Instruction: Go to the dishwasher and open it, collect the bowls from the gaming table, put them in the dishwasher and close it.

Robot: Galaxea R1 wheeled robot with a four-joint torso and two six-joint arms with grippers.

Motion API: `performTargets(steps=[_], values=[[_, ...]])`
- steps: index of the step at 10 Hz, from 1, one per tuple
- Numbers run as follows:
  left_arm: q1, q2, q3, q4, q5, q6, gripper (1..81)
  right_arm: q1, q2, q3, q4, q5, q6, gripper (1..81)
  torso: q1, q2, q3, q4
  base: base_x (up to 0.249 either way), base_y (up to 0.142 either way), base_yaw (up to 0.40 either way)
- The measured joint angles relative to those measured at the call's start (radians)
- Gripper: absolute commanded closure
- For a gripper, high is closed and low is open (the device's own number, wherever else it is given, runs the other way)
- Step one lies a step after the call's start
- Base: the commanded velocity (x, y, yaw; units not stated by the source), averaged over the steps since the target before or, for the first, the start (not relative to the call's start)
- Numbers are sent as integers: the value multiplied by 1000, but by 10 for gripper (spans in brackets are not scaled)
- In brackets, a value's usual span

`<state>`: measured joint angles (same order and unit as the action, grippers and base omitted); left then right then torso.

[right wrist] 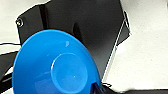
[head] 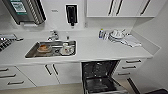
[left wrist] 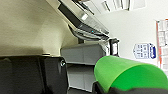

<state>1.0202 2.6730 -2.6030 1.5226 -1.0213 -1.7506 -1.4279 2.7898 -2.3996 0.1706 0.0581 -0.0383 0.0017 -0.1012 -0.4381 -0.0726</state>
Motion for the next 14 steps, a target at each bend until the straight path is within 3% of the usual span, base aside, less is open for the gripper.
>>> performTargets(steps=[1, 2, 8, 11, 14], values=[[-27, 15, 9, 13, 0, -3, 811, 2, 0, 0, 0, 1, 1, 811, 0, 0, 0, 0, 0, 0, 0], [-63, 11, 10, 34, 2, -33, 811, 1, 0, 0, 0, 0, 1, 811, 0, 0, 0, 0, 0, 0, 0], [-259, -35, 6, 192, 3, -241, 811, 3, 0, 0, 0, 0, 3, 811, 0, 1, -1, 0, 0, 0, 0], [-356, -21, 1, 303, 3, -332, 811, 10, 0, 0, 0, 0, 2, 811, 0, 1, -1, 0, 0, 0, 0], [-411, 64, -9, 432, 27, -426, 811, 15, 3, 0, 0, 0, 3, 811, 1, 1, -2, 0, 0, 0, 0]])
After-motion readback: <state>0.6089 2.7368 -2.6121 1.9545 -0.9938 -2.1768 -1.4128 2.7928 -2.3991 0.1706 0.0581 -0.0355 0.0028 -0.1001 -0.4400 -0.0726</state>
